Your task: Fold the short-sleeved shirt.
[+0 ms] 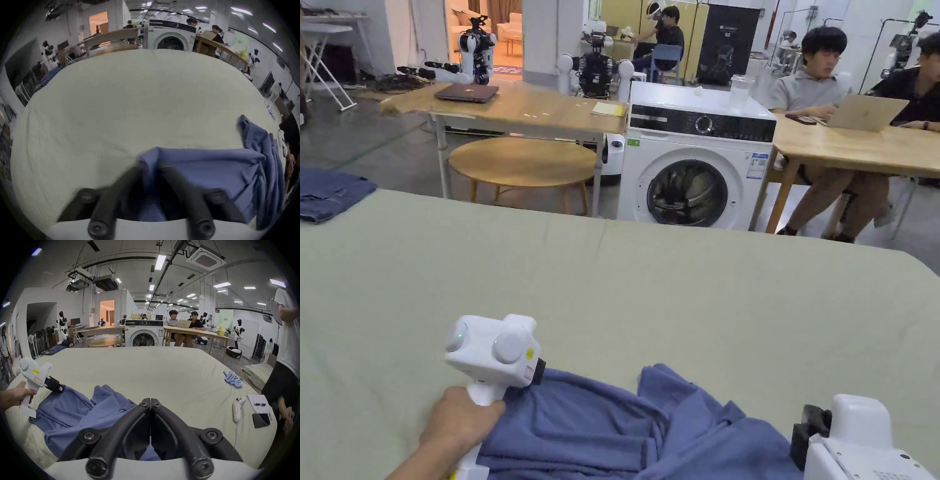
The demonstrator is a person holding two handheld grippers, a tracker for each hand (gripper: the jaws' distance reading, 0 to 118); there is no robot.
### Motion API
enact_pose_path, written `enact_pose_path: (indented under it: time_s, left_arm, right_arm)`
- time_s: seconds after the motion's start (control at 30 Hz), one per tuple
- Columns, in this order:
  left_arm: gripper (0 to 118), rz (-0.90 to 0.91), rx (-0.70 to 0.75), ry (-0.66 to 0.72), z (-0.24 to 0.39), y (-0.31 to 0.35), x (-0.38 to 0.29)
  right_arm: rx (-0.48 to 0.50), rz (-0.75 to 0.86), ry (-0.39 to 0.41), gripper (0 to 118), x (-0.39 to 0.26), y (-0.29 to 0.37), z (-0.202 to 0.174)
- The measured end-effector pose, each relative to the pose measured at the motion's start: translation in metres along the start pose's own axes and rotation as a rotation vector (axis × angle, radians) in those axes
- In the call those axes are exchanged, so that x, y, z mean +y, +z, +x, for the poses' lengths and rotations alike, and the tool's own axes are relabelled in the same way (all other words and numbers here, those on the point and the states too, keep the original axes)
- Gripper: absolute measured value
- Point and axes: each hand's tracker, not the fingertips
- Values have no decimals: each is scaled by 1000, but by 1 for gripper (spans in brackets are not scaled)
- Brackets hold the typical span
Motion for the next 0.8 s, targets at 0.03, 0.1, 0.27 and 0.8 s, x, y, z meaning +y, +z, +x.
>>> enact_pose_path:
  time_s: [0.03, 0.1, 0.27, 0.8]
  left_arm:
    - [0, 3, -13, 10, 3, 3, -1]
    - [0, -4, -2, -4, 6, 12, -7]
    - [0, 109, -65, 5, 0, 62, -26]
    - [0, 181, -78, 33, -26, 132, -95]
  right_arm:
    - [2, -11, -6, 0, 1, -1, 4]
    - [-2, -24, -16, 0, 6, -3, 12]
    - [15, -174, 5, 8, 19, -25, 38]
    - [152, -585, 42, 33, -34, -134, 40]
